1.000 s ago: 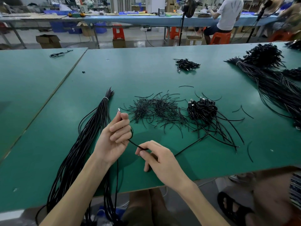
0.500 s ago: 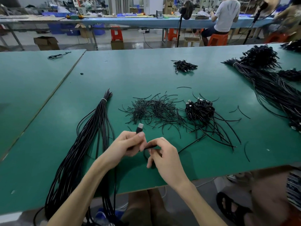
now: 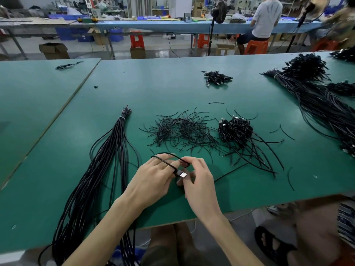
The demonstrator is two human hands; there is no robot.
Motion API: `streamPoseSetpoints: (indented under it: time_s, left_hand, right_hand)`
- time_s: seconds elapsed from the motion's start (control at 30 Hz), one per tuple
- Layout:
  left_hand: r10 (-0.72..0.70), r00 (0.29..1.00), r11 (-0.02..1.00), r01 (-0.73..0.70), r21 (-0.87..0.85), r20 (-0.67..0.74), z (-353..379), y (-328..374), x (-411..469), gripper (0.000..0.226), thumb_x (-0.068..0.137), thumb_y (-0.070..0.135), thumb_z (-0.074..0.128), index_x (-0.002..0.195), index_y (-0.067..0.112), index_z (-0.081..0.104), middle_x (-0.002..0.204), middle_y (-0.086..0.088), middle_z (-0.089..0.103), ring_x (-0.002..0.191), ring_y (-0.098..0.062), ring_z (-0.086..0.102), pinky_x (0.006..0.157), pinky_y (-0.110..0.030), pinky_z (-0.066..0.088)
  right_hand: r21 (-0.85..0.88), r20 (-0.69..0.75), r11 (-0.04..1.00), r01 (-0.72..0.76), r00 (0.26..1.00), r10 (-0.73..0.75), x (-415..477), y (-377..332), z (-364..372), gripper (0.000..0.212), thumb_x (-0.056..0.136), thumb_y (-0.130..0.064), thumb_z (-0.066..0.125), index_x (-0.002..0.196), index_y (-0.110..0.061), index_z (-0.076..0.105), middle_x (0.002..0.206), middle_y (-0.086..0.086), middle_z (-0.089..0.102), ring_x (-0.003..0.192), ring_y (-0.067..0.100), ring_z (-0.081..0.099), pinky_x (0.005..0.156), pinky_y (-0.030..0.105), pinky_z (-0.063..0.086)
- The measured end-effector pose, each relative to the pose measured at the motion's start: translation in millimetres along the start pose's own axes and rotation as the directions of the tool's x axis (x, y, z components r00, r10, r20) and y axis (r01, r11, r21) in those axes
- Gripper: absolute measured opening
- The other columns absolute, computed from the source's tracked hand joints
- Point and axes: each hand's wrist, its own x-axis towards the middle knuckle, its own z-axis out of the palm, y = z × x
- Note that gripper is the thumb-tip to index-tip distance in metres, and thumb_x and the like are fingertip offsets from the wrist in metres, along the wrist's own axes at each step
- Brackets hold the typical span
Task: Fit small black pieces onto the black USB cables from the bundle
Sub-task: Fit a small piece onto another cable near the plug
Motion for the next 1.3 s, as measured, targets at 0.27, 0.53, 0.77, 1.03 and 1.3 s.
streamPoseSetpoints:
  time_s: [0.27,0.53,0.77,1.03,1.3]
  left_hand:
    - [-0.19,0.966,0.976,0.205,-0.073,0.174,8.9,-7.6,-0.4,0.052,0.097,0.001,0.063,0.148,0.005,0.052,0.159,-0.012,0.041,0.152,-0.025,0.034,0.122,-0.044,0.035]
    - [-0.367,0.864,0.575,0.502,-0.646,0.345,7.3,-11.0,1.8,0.046,0.105,0.039,0.041,0.148,0.028,0.052,0.159,0.016,0.042,0.147,0.006,0.03,0.123,-0.022,0.024]
    - [-0.381,0.836,-0.261,0.312,-0.913,0.395,-2.5,-19.2,0.4,0.052,0.111,0.036,0.036,0.133,0.0,0.065,0.139,-0.023,0.062,0.135,-0.034,0.057,0.107,-0.034,0.05]
    - [-0.396,0.749,-0.609,0.219,-0.763,0.532,-13.8,-24.3,3.8,0.043,0.108,0.038,0.043,0.084,0.013,0.068,0.045,0.014,0.037,0.045,-0.007,0.029,0.053,-0.019,0.031]
    - [-0.411,0.872,0.308,0.407,-0.86,0.265,0.2,-5.0,-4.0,0.048,0.105,0.04,0.047,0.065,0.021,0.064,0.05,0.004,0.043,0.044,-0.013,0.035,0.047,-0.021,0.028]
  right_hand:
    - [0.228,-0.022,0.971,0.076,0.997,-0.073,-0.3,1.5,-6.8,0.018,0.104,-0.008,0.057,0.104,-0.025,0.064,0.09,-0.007,0.069,0.06,0.015,0.064,0.054,0.017,0.044]
    - [0.348,0.143,0.937,0.024,0.987,-0.079,2.5,3.0,-8.0,0.007,0.103,-0.015,0.061,0.106,-0.02,0.063,0.09,0.003,0.075,0.053,0.02,0.063,0.051,0.014,0.042]
    - [0.138,0.327,0.986,0.096,0.935,-0.137,0.7,3.0,-0.7,0.016,0.105,-0.028,0.058,0.098,-0.022,0.07,0.076,-0.008,0.073,0.07,0.014,0.065,0.071,0.028,0.052]
    - [-0.099,0.264,0.972,0.213,0.947,-0.181,-3.8,6.1,2.7,0.011,0.101,-0.034,0.064,0.101,-0.027,0.072,0.081,-0.018,0.064,0.102,0.008,0.049,0.088,0.023,0.045]
    - [0.037,0.132,0.999,0.012,0.991,-0.017,-0.7,3.2,0.4,0.004,0.098,-0.025,0.069,0.099,-0.028,0.068,0.077,-0.009,0.072,0.076,0.006,0.068,0.066,0.013,0.048]
